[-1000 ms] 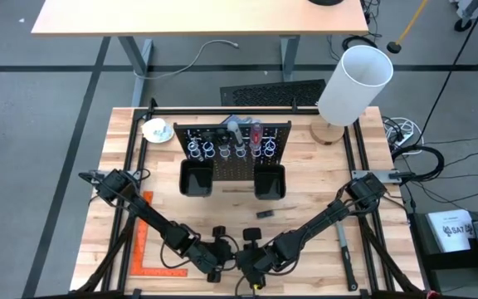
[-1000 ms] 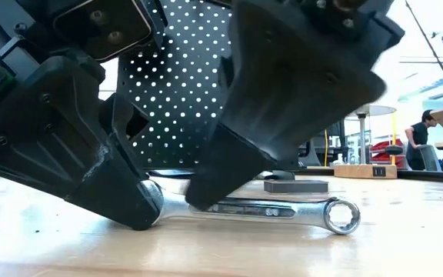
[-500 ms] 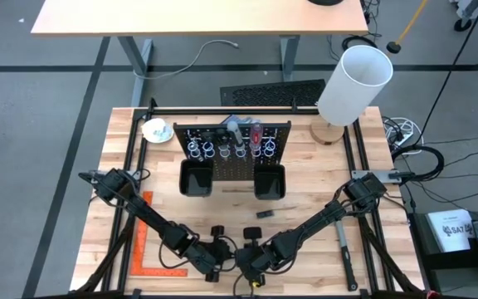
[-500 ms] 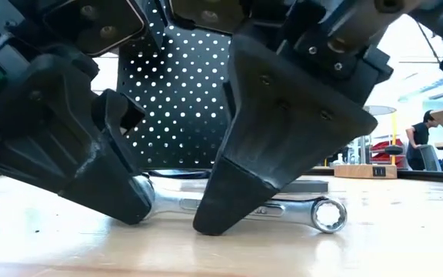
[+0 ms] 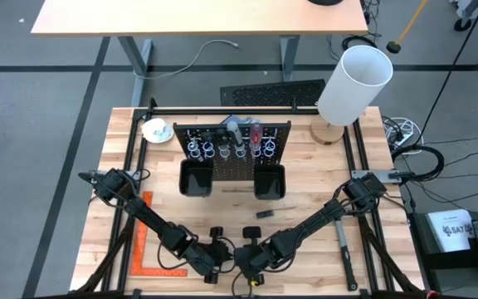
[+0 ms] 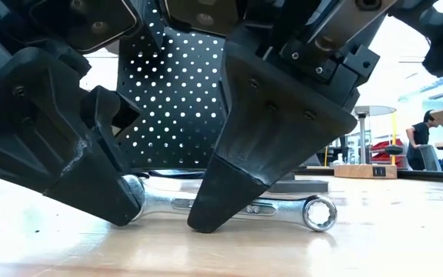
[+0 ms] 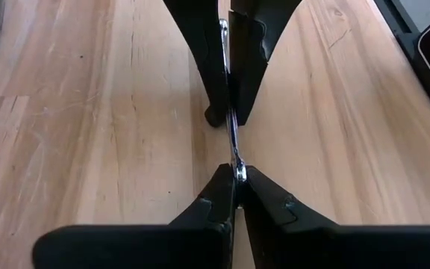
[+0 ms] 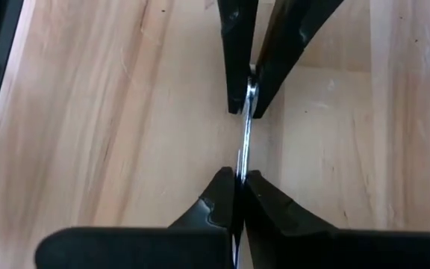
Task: Hang tools onto peg board
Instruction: Hang the silver wrench on the black peg board
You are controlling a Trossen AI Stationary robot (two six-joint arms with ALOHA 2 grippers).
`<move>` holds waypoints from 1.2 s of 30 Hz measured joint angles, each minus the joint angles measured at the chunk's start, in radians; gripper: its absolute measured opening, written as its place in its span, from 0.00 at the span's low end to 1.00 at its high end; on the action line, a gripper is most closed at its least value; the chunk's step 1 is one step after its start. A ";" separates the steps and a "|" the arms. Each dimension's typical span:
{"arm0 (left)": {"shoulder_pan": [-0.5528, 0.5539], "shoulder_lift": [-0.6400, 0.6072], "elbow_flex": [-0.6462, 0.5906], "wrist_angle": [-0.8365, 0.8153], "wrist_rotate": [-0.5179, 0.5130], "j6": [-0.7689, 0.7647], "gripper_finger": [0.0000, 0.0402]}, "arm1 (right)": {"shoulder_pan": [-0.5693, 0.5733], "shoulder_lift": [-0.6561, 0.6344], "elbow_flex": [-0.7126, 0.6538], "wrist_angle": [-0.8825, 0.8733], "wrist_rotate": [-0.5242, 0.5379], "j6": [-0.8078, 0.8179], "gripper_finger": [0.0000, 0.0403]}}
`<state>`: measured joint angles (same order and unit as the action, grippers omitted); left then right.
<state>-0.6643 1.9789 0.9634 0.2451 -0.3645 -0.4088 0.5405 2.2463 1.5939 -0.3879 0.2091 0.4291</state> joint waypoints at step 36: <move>-0.233 -0.588 0.002 -0.128 -0.549 0.224 0.30 | 0.039 -0.233 -0.004 0.201 0.312 -0.247 0.01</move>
<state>-0.8977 1.3905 0.9657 0.1175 -0.9135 -0.1852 0.5793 2.0129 1.5902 -0.1870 0.5211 0.1819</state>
